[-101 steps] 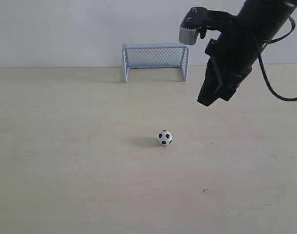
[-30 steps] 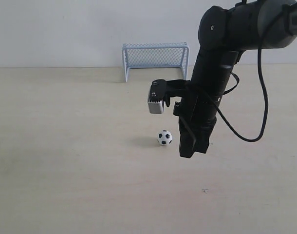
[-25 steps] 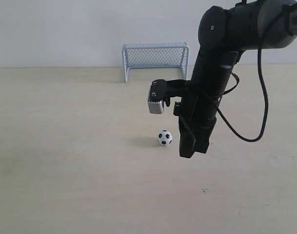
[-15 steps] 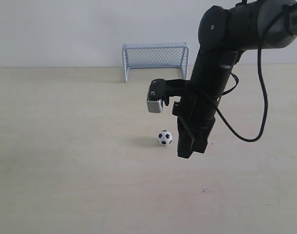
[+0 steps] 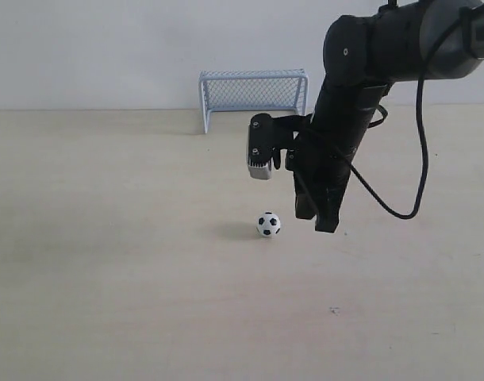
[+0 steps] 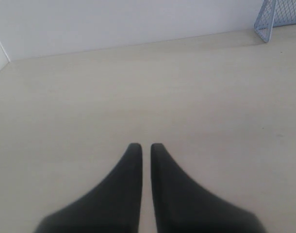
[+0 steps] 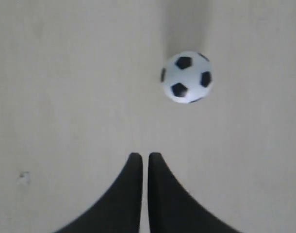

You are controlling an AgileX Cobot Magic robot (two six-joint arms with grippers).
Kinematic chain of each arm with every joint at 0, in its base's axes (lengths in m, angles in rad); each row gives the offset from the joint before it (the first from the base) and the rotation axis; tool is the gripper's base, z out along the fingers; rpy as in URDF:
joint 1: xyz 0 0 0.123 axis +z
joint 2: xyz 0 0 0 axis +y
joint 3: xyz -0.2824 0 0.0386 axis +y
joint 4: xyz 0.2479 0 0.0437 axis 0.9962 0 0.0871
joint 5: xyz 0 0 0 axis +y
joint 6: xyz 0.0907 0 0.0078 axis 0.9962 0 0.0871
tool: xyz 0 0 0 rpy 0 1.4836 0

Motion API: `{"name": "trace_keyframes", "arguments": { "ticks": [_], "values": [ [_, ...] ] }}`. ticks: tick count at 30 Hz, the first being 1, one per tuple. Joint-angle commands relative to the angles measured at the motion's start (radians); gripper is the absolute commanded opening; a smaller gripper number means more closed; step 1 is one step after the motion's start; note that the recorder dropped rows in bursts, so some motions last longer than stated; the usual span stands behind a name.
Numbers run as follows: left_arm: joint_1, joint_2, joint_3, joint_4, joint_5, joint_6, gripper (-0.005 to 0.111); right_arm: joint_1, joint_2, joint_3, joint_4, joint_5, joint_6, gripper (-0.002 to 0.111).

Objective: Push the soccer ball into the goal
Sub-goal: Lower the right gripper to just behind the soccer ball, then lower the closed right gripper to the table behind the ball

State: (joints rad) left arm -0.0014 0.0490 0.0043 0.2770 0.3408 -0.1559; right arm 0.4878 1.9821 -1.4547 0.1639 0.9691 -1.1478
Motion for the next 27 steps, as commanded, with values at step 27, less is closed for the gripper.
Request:
{"name": "trace_keyframes", "arguments": {
  "ticks": [27],
  "values": [
    [-0.008, 0.005, -0.004, 0.0, -0.003, -0.009, 0.006, 0.092, 0.226, -0.312, -0.014, 0.252, -0.074, 0.0]
  ]
}}
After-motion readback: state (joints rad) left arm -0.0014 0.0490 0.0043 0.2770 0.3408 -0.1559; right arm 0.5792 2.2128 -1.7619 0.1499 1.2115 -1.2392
